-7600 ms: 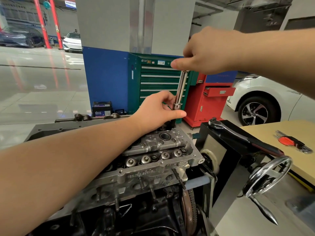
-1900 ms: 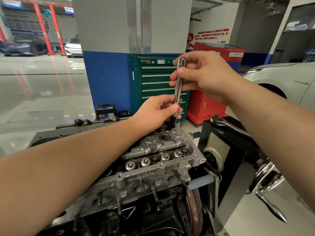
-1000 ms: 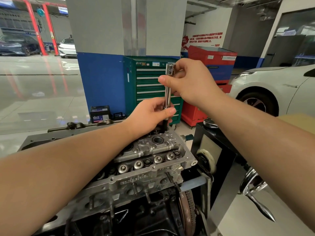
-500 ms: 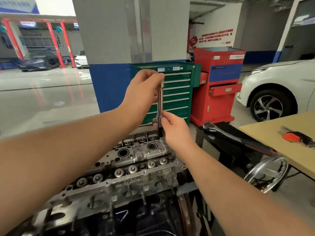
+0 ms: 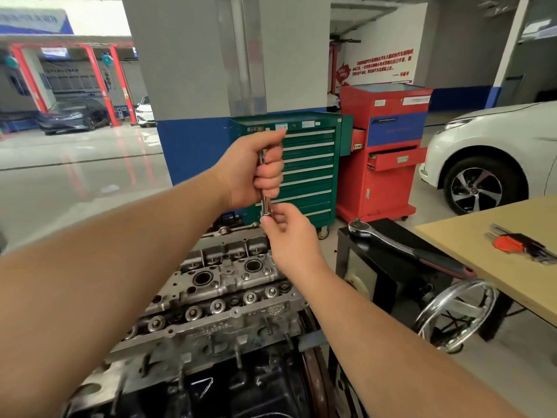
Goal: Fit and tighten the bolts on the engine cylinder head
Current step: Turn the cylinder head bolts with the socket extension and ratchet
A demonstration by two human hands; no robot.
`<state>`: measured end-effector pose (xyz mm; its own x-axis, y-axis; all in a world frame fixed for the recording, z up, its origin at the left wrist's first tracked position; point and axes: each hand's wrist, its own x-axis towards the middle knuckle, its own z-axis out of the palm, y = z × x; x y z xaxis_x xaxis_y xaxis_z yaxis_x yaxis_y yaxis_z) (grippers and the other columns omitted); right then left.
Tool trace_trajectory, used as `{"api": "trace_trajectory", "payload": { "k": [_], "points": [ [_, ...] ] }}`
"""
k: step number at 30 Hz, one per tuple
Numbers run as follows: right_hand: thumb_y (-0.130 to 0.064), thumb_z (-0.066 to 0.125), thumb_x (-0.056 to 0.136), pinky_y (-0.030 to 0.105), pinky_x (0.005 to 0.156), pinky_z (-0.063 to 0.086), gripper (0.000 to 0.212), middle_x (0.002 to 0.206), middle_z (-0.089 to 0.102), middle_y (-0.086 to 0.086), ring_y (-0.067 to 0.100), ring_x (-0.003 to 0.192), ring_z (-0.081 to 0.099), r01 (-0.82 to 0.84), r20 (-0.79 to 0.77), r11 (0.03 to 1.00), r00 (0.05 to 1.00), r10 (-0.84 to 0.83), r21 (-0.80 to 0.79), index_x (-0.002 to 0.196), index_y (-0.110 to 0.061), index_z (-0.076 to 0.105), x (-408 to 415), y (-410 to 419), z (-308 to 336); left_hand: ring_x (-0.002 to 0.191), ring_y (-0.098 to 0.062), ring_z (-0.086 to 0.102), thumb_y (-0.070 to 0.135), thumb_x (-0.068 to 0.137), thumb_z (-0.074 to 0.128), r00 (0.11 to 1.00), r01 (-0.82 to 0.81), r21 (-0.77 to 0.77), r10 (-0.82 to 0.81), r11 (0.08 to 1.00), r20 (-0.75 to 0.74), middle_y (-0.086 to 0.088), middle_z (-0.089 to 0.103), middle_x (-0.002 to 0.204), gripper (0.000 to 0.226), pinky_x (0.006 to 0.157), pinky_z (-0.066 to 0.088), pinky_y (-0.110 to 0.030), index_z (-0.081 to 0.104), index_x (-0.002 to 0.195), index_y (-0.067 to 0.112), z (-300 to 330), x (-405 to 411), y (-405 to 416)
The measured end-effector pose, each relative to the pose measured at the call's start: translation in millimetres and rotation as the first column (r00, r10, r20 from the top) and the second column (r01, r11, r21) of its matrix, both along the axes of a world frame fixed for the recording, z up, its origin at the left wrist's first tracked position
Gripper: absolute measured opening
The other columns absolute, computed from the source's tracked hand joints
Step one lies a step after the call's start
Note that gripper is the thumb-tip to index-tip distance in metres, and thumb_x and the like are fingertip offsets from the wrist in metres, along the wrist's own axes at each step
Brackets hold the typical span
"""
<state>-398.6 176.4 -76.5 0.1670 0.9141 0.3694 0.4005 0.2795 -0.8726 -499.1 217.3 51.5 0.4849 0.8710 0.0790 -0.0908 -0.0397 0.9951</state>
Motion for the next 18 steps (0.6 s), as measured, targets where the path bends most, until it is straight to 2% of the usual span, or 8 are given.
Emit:
{"api": "trace_trajectory", "payload": {
  "k": [1, 3, 5, 7, 9, 12, 15, 18],
  "points": [
    [-0.027, 0.062, 0.101, 0.030, 0.096, 0.051, 0.035, 0.115, 0.068, -0.011, 0.009, 0.103, 0.065, -0.033, 0.040, 0.999, 0.999, 0.033, -0.017, 0.136, -0.028, 0.059, -2, -1, 0, 0.050, -0.017, 0.019, 0.049, 0.104, 0.052, 0.999, -0.030, 0.003, 0.030, 1.000, 0.021, 0.004, 0.025, 0.052, 0.051, 0.054, 0.024, -0.033, 0.038, 0.063, 0.021, 0, -3, 1],
    [-0.016, 0.057, 0.102, 0.038, 0.104, 0.051, 0.042, 0.123, 0.069, -0.004, 0.016, 0.111, 0.066, -0.044, 0.059, 0.998, 0.997, 0.046, -0.039, 0.143, -0.026, 0.056, -4, 0, 1, 0.053, -0.019, 0.036, 0.053, 0.100, 0.059, 0.968, -0.253, 0.097, 0.252, 0.963, 0.024, -0.002, 0.040, 0.057, 0.047, 0.060, 0.039, -0.036, 0.048, 0.070, 0.019, -5, 3, -9],
    [-0.009, 0.057, 0.101, 0.036, 0.100, 0.054, 0.038, 0.117, 0.072, -0.003, 0.015, 0.107, 0.068, -0.018, 0.023, 1.000, 1.000, 0.018, -0.017, 0.135, -0.026, 0.064, -3, 2, 1, 0.060, -0.018, 0.056, 0.056, 0.091, 0.066, 0.820, -0.570, 0.211, 0.565, 0.794, 0.088, -0.003, 0.060, 0.066, 0.040, 0.067, 0.051, -0.041, 0.059, 0.083, 0.018, -16, 16, -21],
    [-0.007, 0.058, 0.099, 0.023, 0.084, 0.052, 0.034, 0.106, 0.072, -0.006, 0.012, 0.098, 0.066, 0.024, 0.054, 1.000, 0.998, -0.024, -0.001, 0.124, -0.028, 0.069, -1, 2, 3, 0.070, -0.015, 0.067, 0.056, 0.088, 0.067, 0.700, -0.713, 0.223, 0.689, 0.665, 0.187, 0.002, 0.071, 0.079, 0.037, 0.075, 0.057, -0.041, 0.063, 0.096, 0.019, -26, 29, -29],
    [-0.005, 0.056, 0.096, 0.007, 0.063, 0.037, 0.027, 0.085, 0.064, -0.014, 0.006, 0.079, 0.056, 0.070, 0.127, 0.997, 0.989, -0.072, 0.020, 0.098, -0.029, 0.068, 2, 3, 2, 0.083, -0.013, 0.069, 0.056, 0.093, 0.062, 0.694, -0.714, 0.278, 0.703, 0.643, 0.156, 0.005, 0.072, 0.092, 0.033, 0.076, 0.054, -0.035, 0.063, 0.104, 0.025, -31, 41, -31],
    [-0.006, 0.050, 0.091, 0.013, 0.051, 0.027, 0.035, 0.065, 0.044, -0.014, 0.007, 0.062, 0.042, 0.112, 0.323, 0.994, 0.940, -0.111, 0.014, 0.068, -0.029, 0.040, 3, 2, 7, 0.084, -0.004, 0.060, 0.057, 0.099, 0.056, 0.687, -0.712, 0.285, 0.722, 0.642, 0.089, 0.010, 0.063, 0.097, 0.032, 0.064, 0.040, -0.026, 0.052, 0.110, 0.027, -30, 63, -30],
    [-0.004, 0.048, 0.093, 0.022, 0.059, 0.033, 0.036, 0.069, 0.045, -0.012, 0.017, 0.072, 0.051, 0.085, 0.394, 0.996, 0.916, -0.078, 0.001, 0.070, -0.029, 0.036, 2, 2, 7, 0.076, -0.006, 0.054, 0.059, 0.100, 0.053, 0.631, -0.747, 0.333, 0.772, 0.576, 0.080, 0.010, 0.059, 0.087, 0.035, 0.061, 0.037, -0.030, 0.052, 0.098, 0.024, -29, 70, -25],
    [-0.009, 0.054, 0.094, 0.022, 0.058, 0.039, 0.021, 0.077, 0.056, -0.012, 0.011, 0.071, 0.054, 0.109, 0.206, 0.993, 0.972, -0.116, 0.048, 0.087, -0.028, 0.052, 2, -1, 1, 0.055, -0.013, 0.041, 0.048, 0.100, 0.055, 0.645, -0.750, 0.290, 0.755, 0.595, 0.118, 0.010, 0.046, 0.059, 0.047, 0.056, 0.033, -0.032, 0.041, 0.066, 0.020, -21, 64, -18]
  ]
}}
